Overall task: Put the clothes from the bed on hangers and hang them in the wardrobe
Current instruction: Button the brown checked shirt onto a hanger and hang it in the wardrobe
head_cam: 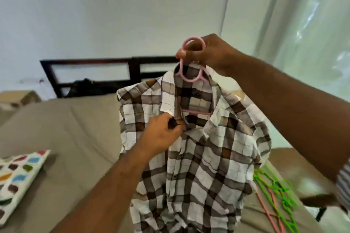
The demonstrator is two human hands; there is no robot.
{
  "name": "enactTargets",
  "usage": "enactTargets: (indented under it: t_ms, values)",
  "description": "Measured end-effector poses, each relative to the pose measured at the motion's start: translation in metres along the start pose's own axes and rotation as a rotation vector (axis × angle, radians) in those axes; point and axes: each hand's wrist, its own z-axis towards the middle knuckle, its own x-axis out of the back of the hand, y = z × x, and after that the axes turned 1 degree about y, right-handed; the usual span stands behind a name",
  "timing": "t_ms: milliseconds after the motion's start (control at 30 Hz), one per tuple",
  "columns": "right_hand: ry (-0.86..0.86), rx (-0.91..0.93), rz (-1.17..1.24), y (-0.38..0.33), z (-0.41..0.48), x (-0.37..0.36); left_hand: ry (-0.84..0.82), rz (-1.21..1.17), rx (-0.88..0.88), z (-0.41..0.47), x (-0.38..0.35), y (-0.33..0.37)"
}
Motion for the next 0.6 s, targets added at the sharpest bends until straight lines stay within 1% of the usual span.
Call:
enactTargets:
  t_ms: [67, 100, 133, 200, 233, 267, 300, 367, 433, 500, 533, 600]
  values:
    - [0.018, 0.025, -0.064, -0.035, 0.004, 0.035, -0.046, 0.175, -0.014, 0.002, 0.047, 0.037]
    - [0.026, 0.035, -0.101, -0.049, 0.004, 0.049, -0.021, 0.229, -0.013, 0.000, 0.071, 0.054]
    - [0.033, 0.056, -0.137, -0.063, 0.004, 0.065, 0.092, 0.277, -0.049, -0.001, 0.095, 0.073]
    - [0.037, 0.101, -0.192, -0.088, 0.004, 0.088, 0.452, 0.297, -0.203, 0.001, 0.133, 0.110]
    - [0.040, 0.126, -0.208, -0.102, 0.002, 0.098, 0.575, 0.267, -0.294, 0.004, 0.146, 0.130]
    - [0.044, 0.153, -0.218, -0.113, -0.001, 0.104, 0.608, 0.248, -0.364, 0.009, 0.155, 0.150]
    - [0.049, 0.187, -0.228, -0.125, -0.004, 0.110, 0.577, 0.265, -0.410, 0.018, 0.160, 0.169]
    - [0.046, 0.238, -0.240, -0.143, -0.008, 0.118, 0.435, 0.295, -0.442, 0.038, 0.162, 0.199]
    - [0.058, 0.263, -0.262, -0.155, -0.012, 0.124, 0.345, 0.175, -0.484, 0.050, 0.159, 0.223]
    - [0.115, 0.274, -0.272, -0.164, -0.019, 0.128, 0.379, 0.048, -0.519, 0.060, 0.157, 0.240]
    - [0.159, 0.290, -0.289, -0.168, -0.022, 0.130, 0.419, 0.038, -0.533, 0.064, 0.157, 0.245]
    - [0.260, 0.329, -0.427, -0.173, -0.031, 0.137, 0.473, 0.048, -0.565, 0.069, 0.156, 0.253]
